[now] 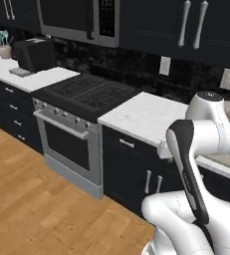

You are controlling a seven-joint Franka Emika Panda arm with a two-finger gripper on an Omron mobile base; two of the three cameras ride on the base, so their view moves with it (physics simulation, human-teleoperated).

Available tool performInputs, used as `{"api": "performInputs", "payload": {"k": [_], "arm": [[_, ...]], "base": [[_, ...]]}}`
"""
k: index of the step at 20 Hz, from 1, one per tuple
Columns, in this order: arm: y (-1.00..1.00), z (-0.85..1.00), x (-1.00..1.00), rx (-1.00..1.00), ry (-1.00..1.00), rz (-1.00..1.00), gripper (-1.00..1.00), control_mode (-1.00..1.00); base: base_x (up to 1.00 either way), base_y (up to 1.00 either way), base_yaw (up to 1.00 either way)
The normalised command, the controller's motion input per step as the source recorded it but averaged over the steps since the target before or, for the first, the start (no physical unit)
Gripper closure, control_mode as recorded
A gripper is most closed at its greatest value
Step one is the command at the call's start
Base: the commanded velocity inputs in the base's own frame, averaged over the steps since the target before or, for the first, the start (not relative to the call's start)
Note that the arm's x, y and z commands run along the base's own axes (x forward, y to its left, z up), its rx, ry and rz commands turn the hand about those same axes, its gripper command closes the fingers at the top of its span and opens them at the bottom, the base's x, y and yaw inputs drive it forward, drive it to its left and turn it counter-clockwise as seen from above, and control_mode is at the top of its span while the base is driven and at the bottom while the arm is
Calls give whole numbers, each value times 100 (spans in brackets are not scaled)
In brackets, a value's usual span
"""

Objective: Navigate to the shelves.

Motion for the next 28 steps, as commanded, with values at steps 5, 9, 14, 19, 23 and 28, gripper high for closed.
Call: {"api": "performInputs", "payload": {"k": [5, 9, 14, 19, 23, 28], "arm": [[0, 0, 0, 0, 0, 0, -100, 100], [0, 0, 0, 0, 0, 0, -100, 100], [0, 0, 0, 0, 0, 0, -100, 100], [0, 0, 0, 0, 0, 0, -100, 100], [0, 0, 0, 0, 0, 0, -100, 100], [0, 0, 0, 0, 0, 0, -100, 100]], "base": [[0, 0, 67], [5, 0, 65], [16, 0, 59], [11, 0, 56], [3, -5, 57], [3, -6, 60]]}}
